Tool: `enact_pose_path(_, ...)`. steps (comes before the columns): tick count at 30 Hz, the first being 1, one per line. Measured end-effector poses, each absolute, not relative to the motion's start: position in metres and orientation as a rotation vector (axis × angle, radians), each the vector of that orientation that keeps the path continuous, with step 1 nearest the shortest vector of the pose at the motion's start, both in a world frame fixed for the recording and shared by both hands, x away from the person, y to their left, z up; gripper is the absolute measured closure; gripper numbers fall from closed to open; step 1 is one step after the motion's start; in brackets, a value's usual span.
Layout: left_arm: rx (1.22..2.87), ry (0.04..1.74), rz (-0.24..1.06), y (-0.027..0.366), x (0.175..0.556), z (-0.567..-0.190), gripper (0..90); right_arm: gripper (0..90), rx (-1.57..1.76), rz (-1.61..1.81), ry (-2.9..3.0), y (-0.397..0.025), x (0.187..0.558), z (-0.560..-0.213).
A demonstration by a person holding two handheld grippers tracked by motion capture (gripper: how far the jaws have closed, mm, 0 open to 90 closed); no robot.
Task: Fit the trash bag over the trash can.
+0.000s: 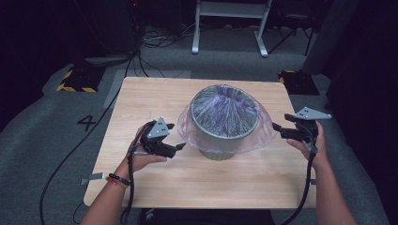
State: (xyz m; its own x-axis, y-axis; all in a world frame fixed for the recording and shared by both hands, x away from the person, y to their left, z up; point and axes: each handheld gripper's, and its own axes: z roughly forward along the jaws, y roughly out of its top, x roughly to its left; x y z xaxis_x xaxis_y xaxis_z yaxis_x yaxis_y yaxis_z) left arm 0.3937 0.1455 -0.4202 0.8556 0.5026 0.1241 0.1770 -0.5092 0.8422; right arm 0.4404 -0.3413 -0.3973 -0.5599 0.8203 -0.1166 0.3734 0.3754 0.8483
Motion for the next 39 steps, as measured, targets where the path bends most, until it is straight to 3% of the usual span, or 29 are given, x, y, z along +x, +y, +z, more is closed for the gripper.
enact_pose_path(2,2.110,0.459,0.427,0.137,0.391,-0.421,18.2,31.1,1.036,1.153,2.101,-0.347,0.440,-0.396)
enact_pose_path(5,2.146,0.417,0.468,0.122,0.390,-0.422,27.3,28.8,0.986,1.213,2.097,-0.345,0.435,-0.391)
enact_pose_path(7,2.160,0.423,0.519,0.115,0.391,-0.422,43.1,28.0,0.935,1.284,2.110,-0.340,0.429,-0.386)
enact_pose_path(10,2.163,0.403,0.495,0.112,0.394,-0.424,60.5,25.7,0.858,1.306,2.128,-0.330,0.422,-0.380)
enact_pose_path(17,2.177,0.390,0.467,0.109,0.394,-0.428,89.5,24.1,0.610,1.335,2.193,-0.297,0.388,-0.382)
enact_pose_path(27,2.140,0.407,0.428,0.112,0.391,-0.431,90.0,22.3,0.565,1.180,2.058,-0.253,0.357,-0.429)
enact_pose_path(31,2.121,0.419,0.407,0.112,0.390,-0.433,90.0,26.5,0.525,1.134,2.017,-0.240,0.355,-0.436)
enact_pose_path(35,2.118,0.417,0.401,0.112,0.388,-0.434,90.0,46.2,0.525,1.082,1.948,-0.234,0.353,-0.437)
enact_pose_path(39,2.123,0.415,0.401,0.112,0.386,-0.435,90.0,72.2,0.521,1.077,1.936,-0.233,0.354,-0.437)
